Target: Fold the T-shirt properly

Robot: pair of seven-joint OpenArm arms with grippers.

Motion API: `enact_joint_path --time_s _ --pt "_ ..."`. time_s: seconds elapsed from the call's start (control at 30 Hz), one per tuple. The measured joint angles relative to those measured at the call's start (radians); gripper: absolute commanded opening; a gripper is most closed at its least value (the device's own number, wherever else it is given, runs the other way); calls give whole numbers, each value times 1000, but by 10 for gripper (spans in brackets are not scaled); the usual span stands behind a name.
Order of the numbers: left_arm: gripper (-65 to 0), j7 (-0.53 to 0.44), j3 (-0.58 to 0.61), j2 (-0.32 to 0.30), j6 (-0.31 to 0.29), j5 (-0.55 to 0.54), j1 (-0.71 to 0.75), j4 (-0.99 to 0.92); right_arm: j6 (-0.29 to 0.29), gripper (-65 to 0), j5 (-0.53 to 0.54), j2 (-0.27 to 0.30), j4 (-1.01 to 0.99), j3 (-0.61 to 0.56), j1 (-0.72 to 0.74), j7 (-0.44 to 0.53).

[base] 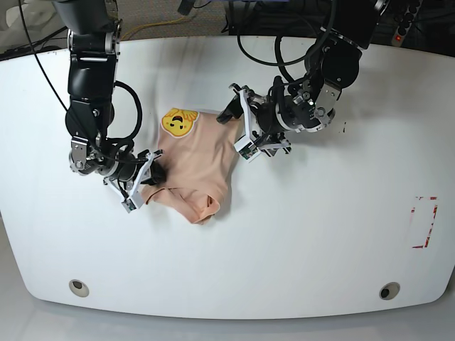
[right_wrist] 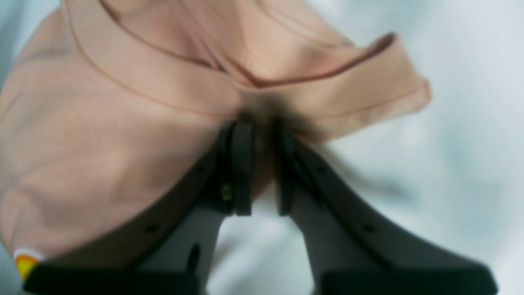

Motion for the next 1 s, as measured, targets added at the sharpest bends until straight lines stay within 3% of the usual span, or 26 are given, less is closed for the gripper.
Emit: enact_joint_path --time_s 0.2,0.33,0.43,0.57,0.77,0.87,1.0 --pt "-260 -2 0 0 -1 -2 -1 19 -3 -571 56 11 236 62 -5 -167" --pt "-260 1 0 -5 0 0 -3 19 -3 -571 53 14 274 117 25 -178" --pt "-261 -1 0 -5 -1 -1 -3 19 -5 -571 9 16 202 117 42 -143" --pt "-261 0 0 -5 0 0 1 19 -5 -571 -77 6 35 113 68 -15" --pt "-261 -1 -2 -2 0 -1 1 19 -12 -574 -209 -45 -153 117 108 113" --pt "-260 -1 -3 -2 13 -1 -2 19 -11 -575 -232 -85 -154 117 102 126" --pt "-250 0 -3 0 90 0 -6 39 -11 -575 -236 -160 -78 117 61 92"
